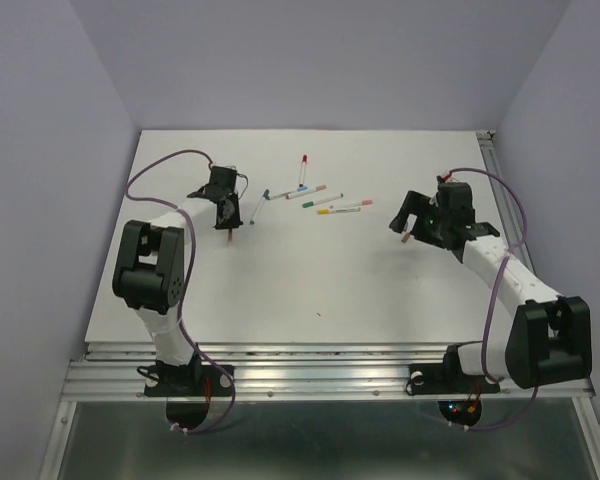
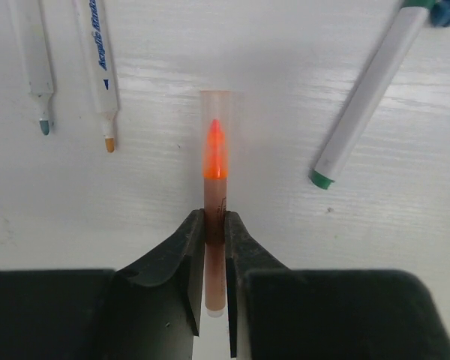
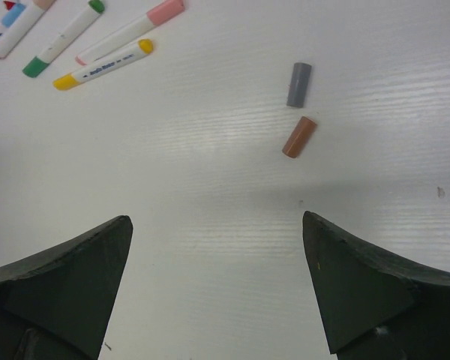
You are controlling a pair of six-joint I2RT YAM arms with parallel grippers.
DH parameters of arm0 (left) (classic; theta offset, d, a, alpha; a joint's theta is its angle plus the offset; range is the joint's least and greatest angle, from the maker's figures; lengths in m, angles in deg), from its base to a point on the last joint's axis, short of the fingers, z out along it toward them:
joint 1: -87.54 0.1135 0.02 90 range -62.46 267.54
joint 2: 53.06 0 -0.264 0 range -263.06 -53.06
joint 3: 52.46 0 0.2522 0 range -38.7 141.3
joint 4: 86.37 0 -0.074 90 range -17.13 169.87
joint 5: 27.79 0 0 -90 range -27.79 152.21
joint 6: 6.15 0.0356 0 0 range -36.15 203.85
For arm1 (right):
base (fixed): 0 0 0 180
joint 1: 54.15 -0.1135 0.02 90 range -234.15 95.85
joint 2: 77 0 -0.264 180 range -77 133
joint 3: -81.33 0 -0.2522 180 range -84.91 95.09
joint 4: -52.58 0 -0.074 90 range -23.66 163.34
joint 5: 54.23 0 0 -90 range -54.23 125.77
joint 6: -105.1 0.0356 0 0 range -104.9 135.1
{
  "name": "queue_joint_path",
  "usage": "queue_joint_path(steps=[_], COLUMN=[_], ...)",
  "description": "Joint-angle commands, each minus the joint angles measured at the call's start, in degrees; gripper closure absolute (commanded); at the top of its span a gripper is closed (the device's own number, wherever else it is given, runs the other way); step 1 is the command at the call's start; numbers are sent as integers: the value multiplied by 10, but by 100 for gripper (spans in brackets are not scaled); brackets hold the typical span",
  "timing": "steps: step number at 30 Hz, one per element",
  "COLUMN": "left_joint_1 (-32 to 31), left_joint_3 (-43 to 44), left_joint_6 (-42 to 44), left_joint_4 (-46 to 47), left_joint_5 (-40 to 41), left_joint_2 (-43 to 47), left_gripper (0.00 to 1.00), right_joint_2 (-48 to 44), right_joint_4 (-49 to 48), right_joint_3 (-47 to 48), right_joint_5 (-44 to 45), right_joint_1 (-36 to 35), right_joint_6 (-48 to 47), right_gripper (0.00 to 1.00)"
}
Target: Open the pen caps
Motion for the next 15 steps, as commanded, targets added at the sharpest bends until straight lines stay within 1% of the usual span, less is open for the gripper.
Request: queue_joint_path(steps=[1,2,3,4,5,6,7,8,9,11,13,14,15], left_joint_1=[0,-1,-7,-12,-18,-27,-54,-68,-99,-129,-156,-185,-198], left_joint_3=[-29,-41,-71,-87,-103,-117,-139,-144,-155,-165,-180,-199,-204], left_joint_6=[-16,-21,-32,-32,-34,-34,-35,-32,-33,-36,-50,-57,-61], left_joint_4=[16,26,61,82,99,126,159,166,182,196,237,255,265], left_joint_5=[-29,-63,-93,-122,-182,-207,-235,-247,-267,-283,-294,-308,-310], left_joint_2=[131,152,193,214,231,263,274,290,299,312,333,340,345], left_gripper=[100,100,100,100,100,100,100,100,100,100,100,100,100], right_joint_2=[-54,-68,-95,-106,-115,-130,-136,-141,-148,-154,-159,-164,-165], right_joint_4=[-82,-113,-129,-143,-156,-173,-201,-214,-226,-269,-298,-314,-317], right_joint_3=[-39,-51,-65,-72,-77,-80,-88,-91,-97,-109,-115,-115,-113], right_joint_5=[-83,-100,-138,-158,-181,-225,-247,-282,-296,-322,-328,-322,-310], right_joint_1=[4,4,3,3,3,2,3,2,1,-3,-16,-38,-55], right_joint_6=[-9,-6,1,4,6,12,14,18,36,56,88,93,97], right_gripper=[0,0,0,0,0,0,0,0,0,0,0,0,0])
